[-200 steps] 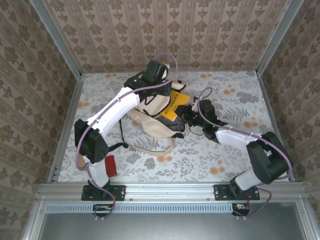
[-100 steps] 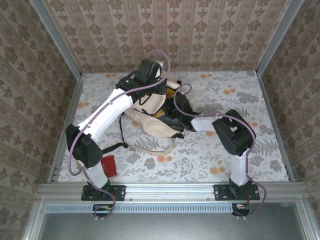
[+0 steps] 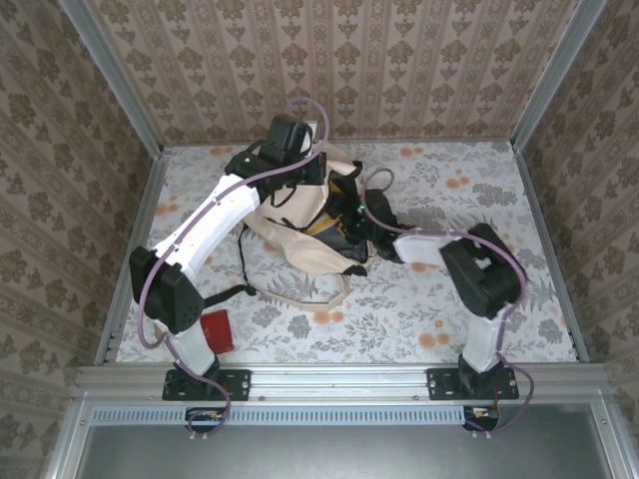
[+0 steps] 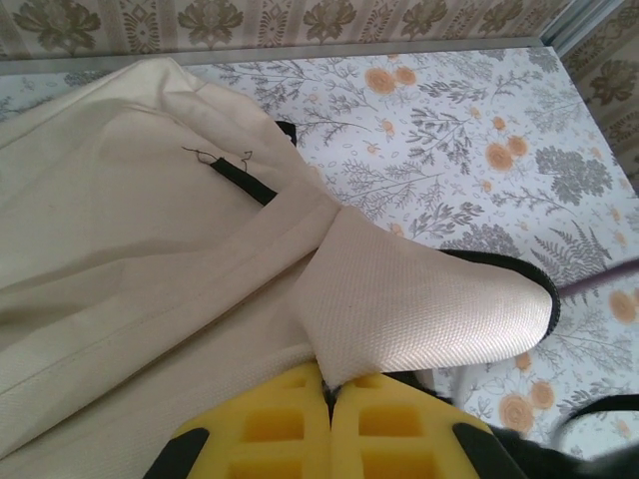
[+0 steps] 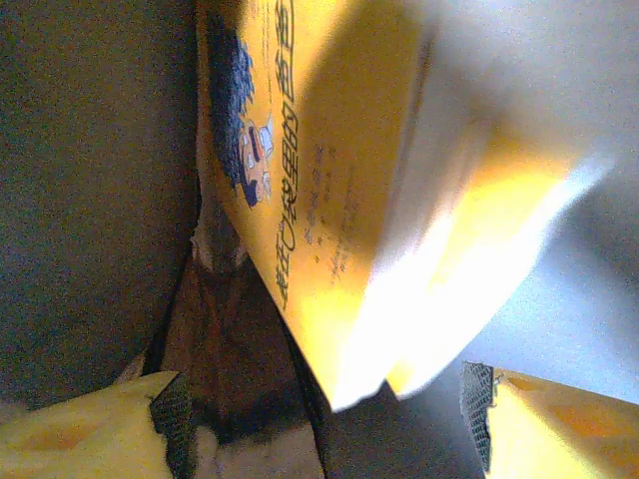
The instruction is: Pack books, pencil case, and school supplies into a backpack
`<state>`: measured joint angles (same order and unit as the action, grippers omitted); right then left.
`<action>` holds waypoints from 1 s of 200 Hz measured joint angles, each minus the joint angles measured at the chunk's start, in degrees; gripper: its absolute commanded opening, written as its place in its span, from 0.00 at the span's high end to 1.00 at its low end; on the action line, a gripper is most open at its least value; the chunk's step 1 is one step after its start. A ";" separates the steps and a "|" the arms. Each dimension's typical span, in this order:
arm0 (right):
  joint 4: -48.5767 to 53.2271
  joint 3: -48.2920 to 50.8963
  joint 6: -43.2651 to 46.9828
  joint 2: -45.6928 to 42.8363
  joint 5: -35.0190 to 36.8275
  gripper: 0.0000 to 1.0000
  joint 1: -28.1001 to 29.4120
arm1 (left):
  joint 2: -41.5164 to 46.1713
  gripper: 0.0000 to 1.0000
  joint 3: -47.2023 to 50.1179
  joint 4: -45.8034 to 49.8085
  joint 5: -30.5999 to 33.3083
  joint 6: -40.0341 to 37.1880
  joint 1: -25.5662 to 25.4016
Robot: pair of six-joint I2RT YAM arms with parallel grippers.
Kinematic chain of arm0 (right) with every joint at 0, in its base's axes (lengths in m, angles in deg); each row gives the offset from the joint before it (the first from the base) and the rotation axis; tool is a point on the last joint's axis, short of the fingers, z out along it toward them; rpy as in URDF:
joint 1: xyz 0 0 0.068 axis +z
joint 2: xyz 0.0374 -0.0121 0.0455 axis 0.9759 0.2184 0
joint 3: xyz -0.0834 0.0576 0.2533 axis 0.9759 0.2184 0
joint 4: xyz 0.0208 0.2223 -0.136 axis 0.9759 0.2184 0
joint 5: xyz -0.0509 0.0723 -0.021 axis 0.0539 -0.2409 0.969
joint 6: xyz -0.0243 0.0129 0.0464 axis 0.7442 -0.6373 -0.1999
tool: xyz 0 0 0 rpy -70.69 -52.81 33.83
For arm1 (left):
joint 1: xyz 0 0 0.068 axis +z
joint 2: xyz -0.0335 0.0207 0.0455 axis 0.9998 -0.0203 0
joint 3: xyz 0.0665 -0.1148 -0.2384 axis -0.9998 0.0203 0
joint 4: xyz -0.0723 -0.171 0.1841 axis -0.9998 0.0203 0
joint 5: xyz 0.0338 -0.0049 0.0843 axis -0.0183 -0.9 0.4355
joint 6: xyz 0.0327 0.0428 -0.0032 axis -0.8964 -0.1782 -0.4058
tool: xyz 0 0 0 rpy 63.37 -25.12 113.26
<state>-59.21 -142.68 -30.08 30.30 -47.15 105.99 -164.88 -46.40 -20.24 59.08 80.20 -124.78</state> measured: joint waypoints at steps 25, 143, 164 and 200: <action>4.00 7.34 1.31 -11.85 -1.51 0.26 -3.06 | -1.25 0.95 -0.28 -0.79 -3.52 0.17 0.26; 44.09 13.33 23.39 -45.48 13.70 0.27 -3.45 | 4.44 0.34 26.36 -7.30 -15.98 7.19 14.58; 44.70 9.22 25.64 -40.44 11.47 0.27 -2.56 | 10.16 0.36 35.95 -8.46 -15.39 9.46 20.85; 43.98 6.45 26.08 -29.31 5.46 0.30 -1.86 | 14.58 0.45 46.23 -10.10 -16.68 12.37 24.35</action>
<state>-15.24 -136.23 -4.00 0.99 -41.69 104.13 -150.30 -0.17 -30.33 42.41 92.58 -100.43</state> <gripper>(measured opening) 0.710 0.593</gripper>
